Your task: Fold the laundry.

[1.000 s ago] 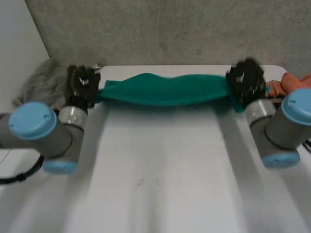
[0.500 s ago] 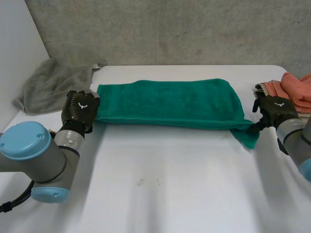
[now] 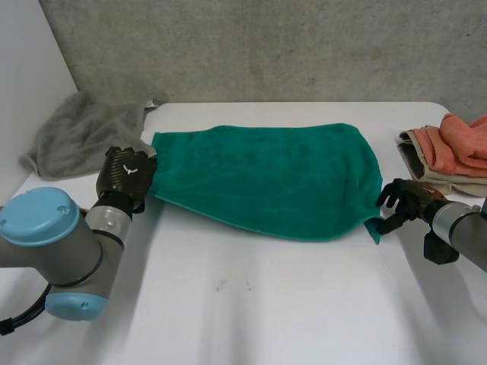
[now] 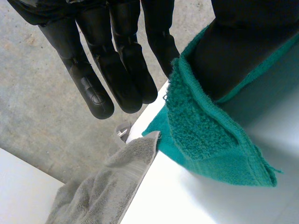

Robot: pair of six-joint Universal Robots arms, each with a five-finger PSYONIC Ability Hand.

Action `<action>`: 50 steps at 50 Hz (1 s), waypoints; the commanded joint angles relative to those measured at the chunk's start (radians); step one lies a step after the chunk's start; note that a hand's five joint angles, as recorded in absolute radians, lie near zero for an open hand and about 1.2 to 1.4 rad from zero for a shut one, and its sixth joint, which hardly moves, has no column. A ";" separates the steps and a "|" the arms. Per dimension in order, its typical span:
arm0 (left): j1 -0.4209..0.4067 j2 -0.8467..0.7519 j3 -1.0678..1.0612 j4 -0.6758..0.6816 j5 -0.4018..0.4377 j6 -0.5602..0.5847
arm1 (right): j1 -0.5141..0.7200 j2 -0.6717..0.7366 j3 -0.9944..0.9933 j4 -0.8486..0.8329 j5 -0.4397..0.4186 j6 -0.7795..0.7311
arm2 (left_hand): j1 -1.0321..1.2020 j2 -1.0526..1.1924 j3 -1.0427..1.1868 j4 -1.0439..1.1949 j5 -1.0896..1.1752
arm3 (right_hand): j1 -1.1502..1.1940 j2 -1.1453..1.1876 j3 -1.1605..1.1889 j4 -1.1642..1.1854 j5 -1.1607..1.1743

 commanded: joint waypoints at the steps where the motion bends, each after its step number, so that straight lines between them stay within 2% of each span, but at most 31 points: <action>1: 0.000 0.000 0.000 0.000 -0.001 0.003 | 0.008 0.009 0.004 0.002 0.004 0.000 | 0.226 0.196 0.202 0.195 0.254 | 0.163 0.072 0.082 0.089 0.091; 20: -0.002 0.002 0.000 -0.019 0.000 0.005 | 0.039 -0.024 -0.002 0.020 0.009 0.080 | 0.226 0.196 0.202 0.195 0.254 | 0.045 -0.046 -0.036 -0.028 -0.027; 28: -0.002 0.002 0.000 -0.019 0.000 0.005 | 0.068 0.011 -0.034 0.014 0.013 0.103 | 0.226 0.196 0.202 0.195 0.254 | 0.045 -0.046 -0.036 -0.029 -0.027; 30: -0.002 0.002 0.002 -0.019 0.000 0.006 | 0.080 0.028 -0.050 0.012 0.030 0.100 | 0.226 0.196 0.202 0.195 0.254 | 0.144 0.053 0.063 0.071 0.073; 31: -0.002 0.002 0.002 -0.019 0.000 0.008 | 0.082 0.034 -0.054 0.012 0.042 0.097 | 0.226 0.196 0.202 0.195 0.254 | 0.296 0.205 0.215 0.222 0.224; 32: -0.002 0.002 0.000 -0.020 0.000 0.008 | 0.085 0.046 -0.065 0.012 0.073 0.095 | 0.226 0.196 0.202 0.195 0.254 | 0.751 0.660 0.670 0.677 0.679; 33: -0.002 0.002 0.000 -0.020 0.000 0.009 | 0.085 0.049 -0.068 0.012 0.096 0.091 | 0.226 0.196 0.202 0.195 0.254 | 0.824 0.733 0.743 0.751 0.753; 35: -0.002 0.006 0.000 -0.026 -0.001 0.014 | 0.083 0.043 -0.076 0.006 0.137 0.078 | 0.226 0.196 0.202 0.195 0.254 | 0.825 0.734 0.744 0.751 0.753; 38: 0.000 0.046 -0.009 -0.066 -0.003 0.014 | 0.085 0.002 -0.067 -0.001 0.168 -0.023 | 0.226 0.196 0.202 0.195 0.254 | 0.825 0.734 0.744 0.751 0.753; 40: 0.001 0.078 -0.017 -0.106 -0.003 0.015 | 0.091 -0.090 -0.029 0.008 0.159 -0.238 | 0.226 0.196 0.202 0.195 0.254 | 0.825 0.734 0.744 0.751 0.753; 41: 0.003 0.107 -0.020 -0.159 -0.003 0.017 | 0.092 -0.108 -0.018 0.011 0.159 -0.285 | 0.226 0.196 0.202 0.195 0.254 | 0.825 0.734 0.744 0.751 0.753; 45: 0.013 0.207 -0.038 -0.336 -0.004 0.021 | 0.083 -0.240 0.093 0.038 0.170 -0.656 | 0.226 0.196 0.202 0.195 0.254 | 0.825 0.734 0.744 0.751 0.753; 46: 0.016 0.228 -0.041 -0.374 -0.004 0.024 | 0.080 -0.283 0.138 0.054 0.176 -0.802 | 0.226 0.196 0.202 0.195 0.254 | 0.825 0.734 0.744 0.751 0.753; 49: 0.030 0.310 -0.067 -0.528 -0.004 0.043 | 0.080 -0.348 0.209 0.086 0.196 -1.001 | 0.226 0.196 0.202 0.195 0.254 | 0.825 0.734 0.744 0.751 0.753; 50: 0.033 0.328 -0.075 -0.567 -0.004 0.054 | 0.080 -0.406 0.258 0.112 0.214 -1.108 | 0.226 0.196 0.202 0.195 0.254 | 0.825 0.734 0.744 0.751 0.753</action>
